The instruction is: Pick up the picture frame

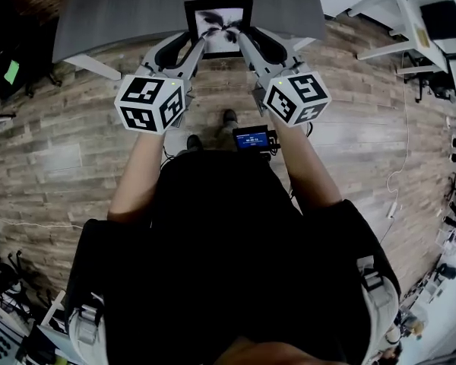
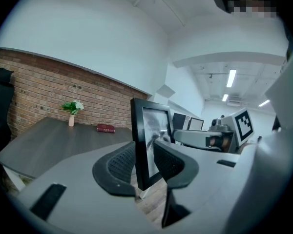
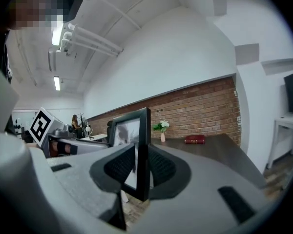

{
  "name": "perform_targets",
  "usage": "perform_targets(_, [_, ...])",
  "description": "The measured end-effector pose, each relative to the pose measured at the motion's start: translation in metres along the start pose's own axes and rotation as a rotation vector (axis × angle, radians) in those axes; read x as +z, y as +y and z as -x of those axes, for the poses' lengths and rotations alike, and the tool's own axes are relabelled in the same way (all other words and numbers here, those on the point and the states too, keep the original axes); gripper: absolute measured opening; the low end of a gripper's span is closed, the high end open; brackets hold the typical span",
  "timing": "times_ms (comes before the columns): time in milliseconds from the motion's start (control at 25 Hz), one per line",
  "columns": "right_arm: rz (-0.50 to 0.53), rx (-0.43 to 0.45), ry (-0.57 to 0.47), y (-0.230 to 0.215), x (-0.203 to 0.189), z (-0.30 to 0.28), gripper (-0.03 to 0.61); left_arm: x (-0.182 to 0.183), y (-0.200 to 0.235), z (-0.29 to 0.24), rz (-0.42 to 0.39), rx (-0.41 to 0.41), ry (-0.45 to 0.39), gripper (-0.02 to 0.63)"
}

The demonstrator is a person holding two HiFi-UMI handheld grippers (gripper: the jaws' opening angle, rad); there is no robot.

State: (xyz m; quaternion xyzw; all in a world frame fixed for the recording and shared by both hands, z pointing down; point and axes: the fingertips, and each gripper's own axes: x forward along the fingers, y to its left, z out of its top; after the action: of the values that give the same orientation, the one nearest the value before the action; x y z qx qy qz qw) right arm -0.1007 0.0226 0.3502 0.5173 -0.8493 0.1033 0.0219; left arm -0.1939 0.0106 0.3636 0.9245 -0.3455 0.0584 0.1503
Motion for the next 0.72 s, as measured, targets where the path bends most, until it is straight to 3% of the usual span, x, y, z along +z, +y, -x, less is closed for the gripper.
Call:
perform_targets(320, [-0.003,-0.018,0.033,0.028,-0.023,0.024,0.086,-0.021,-0.012,0.030,0.021,-0.010,0.005,0.098])
perform_targets(720, [0.011,0.013,-0.017,0.004,-0.004,0.040,0.086,-0.005,-0.039,0.014,-0.001,0.007,-0.017,0.100])
